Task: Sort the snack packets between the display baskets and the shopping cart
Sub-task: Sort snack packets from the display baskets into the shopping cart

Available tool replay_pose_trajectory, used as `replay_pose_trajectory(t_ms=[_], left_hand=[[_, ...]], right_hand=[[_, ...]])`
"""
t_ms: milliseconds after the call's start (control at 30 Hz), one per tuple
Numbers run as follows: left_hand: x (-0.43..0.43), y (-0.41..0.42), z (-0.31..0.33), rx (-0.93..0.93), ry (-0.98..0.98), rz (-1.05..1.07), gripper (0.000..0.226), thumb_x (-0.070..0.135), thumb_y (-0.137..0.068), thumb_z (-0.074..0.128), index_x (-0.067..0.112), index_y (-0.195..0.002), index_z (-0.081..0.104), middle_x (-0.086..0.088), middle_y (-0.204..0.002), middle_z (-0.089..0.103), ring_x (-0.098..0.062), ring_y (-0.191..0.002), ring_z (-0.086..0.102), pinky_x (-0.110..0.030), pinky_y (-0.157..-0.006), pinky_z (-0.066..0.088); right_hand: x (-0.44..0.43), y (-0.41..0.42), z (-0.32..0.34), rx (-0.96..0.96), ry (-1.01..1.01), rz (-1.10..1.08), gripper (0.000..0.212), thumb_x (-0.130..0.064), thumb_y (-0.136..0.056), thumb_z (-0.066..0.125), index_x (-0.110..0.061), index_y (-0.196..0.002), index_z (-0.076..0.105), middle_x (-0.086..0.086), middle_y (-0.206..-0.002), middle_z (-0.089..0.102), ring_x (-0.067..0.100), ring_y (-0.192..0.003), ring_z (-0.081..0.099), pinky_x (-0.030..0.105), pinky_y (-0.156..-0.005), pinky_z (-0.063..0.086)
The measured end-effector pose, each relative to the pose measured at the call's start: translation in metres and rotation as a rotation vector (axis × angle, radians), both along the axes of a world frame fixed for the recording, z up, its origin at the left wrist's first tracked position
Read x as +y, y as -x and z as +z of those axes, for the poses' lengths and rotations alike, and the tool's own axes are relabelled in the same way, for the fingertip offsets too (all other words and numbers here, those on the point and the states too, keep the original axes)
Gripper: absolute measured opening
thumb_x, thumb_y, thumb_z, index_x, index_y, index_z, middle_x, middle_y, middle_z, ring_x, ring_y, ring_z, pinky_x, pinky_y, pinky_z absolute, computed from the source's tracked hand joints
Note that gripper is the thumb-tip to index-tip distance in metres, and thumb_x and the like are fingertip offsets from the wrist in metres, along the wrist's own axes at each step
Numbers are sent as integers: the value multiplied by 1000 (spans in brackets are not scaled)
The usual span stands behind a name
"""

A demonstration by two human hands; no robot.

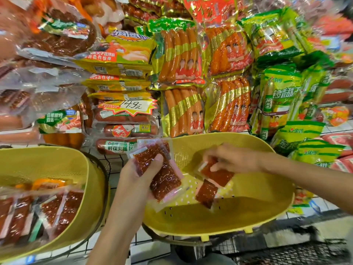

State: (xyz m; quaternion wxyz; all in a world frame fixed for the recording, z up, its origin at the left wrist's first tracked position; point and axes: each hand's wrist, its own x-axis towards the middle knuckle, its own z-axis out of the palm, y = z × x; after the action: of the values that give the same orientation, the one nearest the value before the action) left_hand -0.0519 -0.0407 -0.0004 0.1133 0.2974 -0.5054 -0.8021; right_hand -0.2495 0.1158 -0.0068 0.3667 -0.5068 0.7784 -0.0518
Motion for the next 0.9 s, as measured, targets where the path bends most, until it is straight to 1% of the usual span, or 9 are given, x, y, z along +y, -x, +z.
replay_pose_trajectory(t_ms=[100,200,300,367,500,600,700,767,900], left_hand=[[3,5,0,-3,47,-26,39,30,-78,64,18,-115,61,-6,-101,74,-21,-92,72,-30,-68,58],[10,13,5,16,80,-123,37,38,-80,61,21,-114,62,-3,-101,75,-17,-94,71,-27,-69,57],[22,21,15,40,124,-254,44,52,-77,58,20,-107,62,4,-90,75,-7,-85,71,-24,-68,56],[27,25,20,67,175,-290,39,48,-67,67,20,-95,66,6,-80,75,-4,-74,71,-17,-60,54],[22,26,19,29,129,-271,49,24,-60,78,12,-106,67,-14,-99,74,-30,-95,70,-45,-83,58],[13,20,16,-20,76,-207,59,20,-60,76,7,-116,62,-19,-105,71,-37,-99,68,-50,-85,56],[6,12,12,-36,75,-174,54,20,-64,74,10,-115,63,-15,-103,73,-32,-96,70,-46,-80,58],[3,5,10,-26,54,-150,49,19,-65,73,11,-113,64,-13,-100,74,-28,-91,72,-35,-67,60],[-2,-4,10,1,10,-90,45,15,-67,72,10,-111,65,-12,-96,74,-24,-84,73,-29,-60,57]], right_hand=[[13,-4,39,-589,395,-506,26,-13,-88,58,-2,-111,56,6,-104,66,17,-100,64,28,-83,55],[19,-28,55,-969,555,-651,32,-14,-82,62,-5,-113,58,11,-109,68,21,-106,65,29,-87,53],[7,-53,52,-753,600,-713,32,-21,-76,69,-12,-106,65,11,-107,71,19,-102,66,33,-91,52],[-1,-63,49,-627,689,-776,26,-26,-73,73,-11,-93,66,15,-97,71,15,-86,66,19,-78,53],[-1,-49,34,-364,753,-698,24,-35,-87,60,-14,-75,57,-3,-63,59,2,-53,51,13,-52,40],[0,-29,-2,169,241,-152,27,-31,-91,61,-9,-107,58,6,-97,63,17,-88,60,24,-68,41],[-7,-32,-55,421,-227,417,74,-28,-84,70,-8,-142,31,16,-148,29,33,-132,33,41,-103,35],[-13,-38,-80,545,-310,638,93,-22,-78,75,-8,-148,15,20,-154,14,35,-139,20,47,-111,27],[-19,-30,-94,607,-209,751,94,-18,-75,77,-6,-146,16,24,-148,22,38,-132,30,47,-108,31]])
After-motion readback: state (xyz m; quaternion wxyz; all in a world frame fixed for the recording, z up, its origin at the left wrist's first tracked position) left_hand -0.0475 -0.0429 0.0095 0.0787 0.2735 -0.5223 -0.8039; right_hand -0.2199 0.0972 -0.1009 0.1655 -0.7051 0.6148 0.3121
